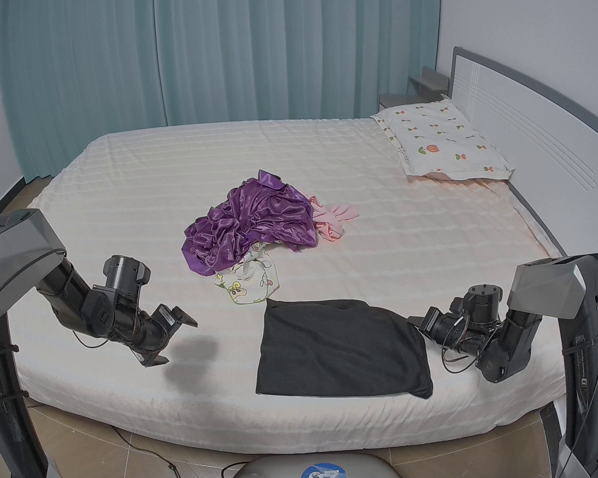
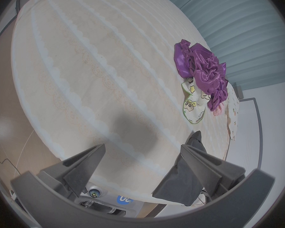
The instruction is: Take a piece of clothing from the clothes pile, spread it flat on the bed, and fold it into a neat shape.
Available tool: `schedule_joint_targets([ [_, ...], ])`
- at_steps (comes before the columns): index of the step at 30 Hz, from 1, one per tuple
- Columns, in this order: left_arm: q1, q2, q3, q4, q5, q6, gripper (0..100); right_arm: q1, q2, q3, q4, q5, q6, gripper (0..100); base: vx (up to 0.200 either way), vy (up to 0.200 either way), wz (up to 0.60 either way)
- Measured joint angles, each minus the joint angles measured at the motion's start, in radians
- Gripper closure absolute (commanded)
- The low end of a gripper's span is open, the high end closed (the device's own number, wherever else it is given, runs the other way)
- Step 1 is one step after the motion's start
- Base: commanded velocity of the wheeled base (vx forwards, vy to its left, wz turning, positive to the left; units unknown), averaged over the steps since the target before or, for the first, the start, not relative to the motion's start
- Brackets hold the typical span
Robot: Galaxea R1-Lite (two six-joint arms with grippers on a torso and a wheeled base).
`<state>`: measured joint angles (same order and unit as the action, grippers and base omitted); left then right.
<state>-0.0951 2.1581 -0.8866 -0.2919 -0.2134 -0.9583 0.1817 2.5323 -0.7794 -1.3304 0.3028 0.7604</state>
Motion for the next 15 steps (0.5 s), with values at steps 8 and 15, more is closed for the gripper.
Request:
schedule_joint_targets([
  [8,0.0,0.0,0.0,0.0,0.0,0.0,0,-0.01,0.0,-0.007,-0.025,-0.007,0.0,100,0.0,0.0,0.0],
  [15,0.0,0.0,0.0,0.0,0.0,0.0,0,-0.018,0.001,-0.026,-0.019,-0.021,-0.003,100,0.0,0.0,0.0],
])
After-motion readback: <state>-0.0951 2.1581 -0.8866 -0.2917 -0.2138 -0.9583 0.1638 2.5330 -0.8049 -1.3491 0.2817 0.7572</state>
